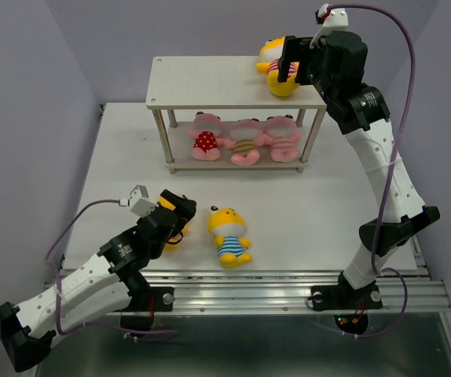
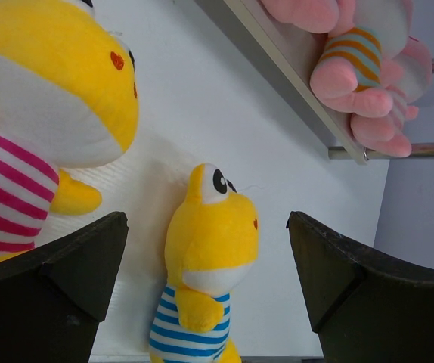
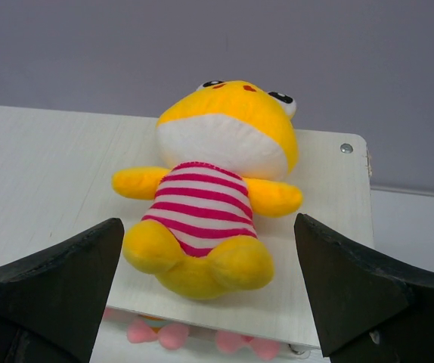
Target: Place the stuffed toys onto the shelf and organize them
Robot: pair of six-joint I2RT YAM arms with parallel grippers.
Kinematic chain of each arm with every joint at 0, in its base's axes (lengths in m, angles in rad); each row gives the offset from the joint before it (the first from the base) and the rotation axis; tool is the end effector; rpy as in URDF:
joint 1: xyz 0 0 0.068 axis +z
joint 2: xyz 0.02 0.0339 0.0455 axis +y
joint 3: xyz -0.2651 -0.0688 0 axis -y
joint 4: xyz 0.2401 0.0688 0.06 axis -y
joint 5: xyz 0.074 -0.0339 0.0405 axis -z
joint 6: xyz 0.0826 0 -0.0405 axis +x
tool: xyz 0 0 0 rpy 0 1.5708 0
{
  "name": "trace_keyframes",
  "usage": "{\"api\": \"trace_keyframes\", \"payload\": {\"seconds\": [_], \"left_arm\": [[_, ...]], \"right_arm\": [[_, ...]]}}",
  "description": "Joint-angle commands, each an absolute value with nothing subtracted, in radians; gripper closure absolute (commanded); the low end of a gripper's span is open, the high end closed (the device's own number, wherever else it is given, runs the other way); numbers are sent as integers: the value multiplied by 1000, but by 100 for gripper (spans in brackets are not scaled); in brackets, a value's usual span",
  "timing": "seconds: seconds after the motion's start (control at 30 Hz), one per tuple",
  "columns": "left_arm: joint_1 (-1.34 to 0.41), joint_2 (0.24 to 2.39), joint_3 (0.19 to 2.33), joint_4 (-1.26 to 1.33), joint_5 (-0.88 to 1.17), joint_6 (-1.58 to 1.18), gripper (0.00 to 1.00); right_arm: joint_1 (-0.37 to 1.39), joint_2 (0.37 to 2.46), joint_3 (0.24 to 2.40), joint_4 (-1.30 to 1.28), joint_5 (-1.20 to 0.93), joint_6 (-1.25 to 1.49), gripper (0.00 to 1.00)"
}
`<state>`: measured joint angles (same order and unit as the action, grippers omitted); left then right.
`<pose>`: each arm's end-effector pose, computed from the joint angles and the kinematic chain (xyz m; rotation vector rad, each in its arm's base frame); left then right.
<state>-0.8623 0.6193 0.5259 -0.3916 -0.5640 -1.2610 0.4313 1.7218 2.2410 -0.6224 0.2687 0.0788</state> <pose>0.1481 -0.1049 0.2377 -0.7511 1.9228 -0.7842 0.3647 0.1437 0.5310 -0.0919 1.6703 0.1606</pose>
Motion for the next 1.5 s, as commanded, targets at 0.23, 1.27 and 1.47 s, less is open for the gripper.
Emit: {"api": "trace_keyframes", "payload": {"seconds": [0.23,1.27,1.47], "left_arm": [[-861,604,551,-379,-592,-1244,1],[-862,537,603,-554,-514,-1266,1],[-862,538,543,-439,-352,-1181,1]], "right_arm": [[428,1632,2120,-568,334,153,0],[428,1192,1676,-540,-108,346,0],[512,1059,1329,-469,-265,446,0]]}}
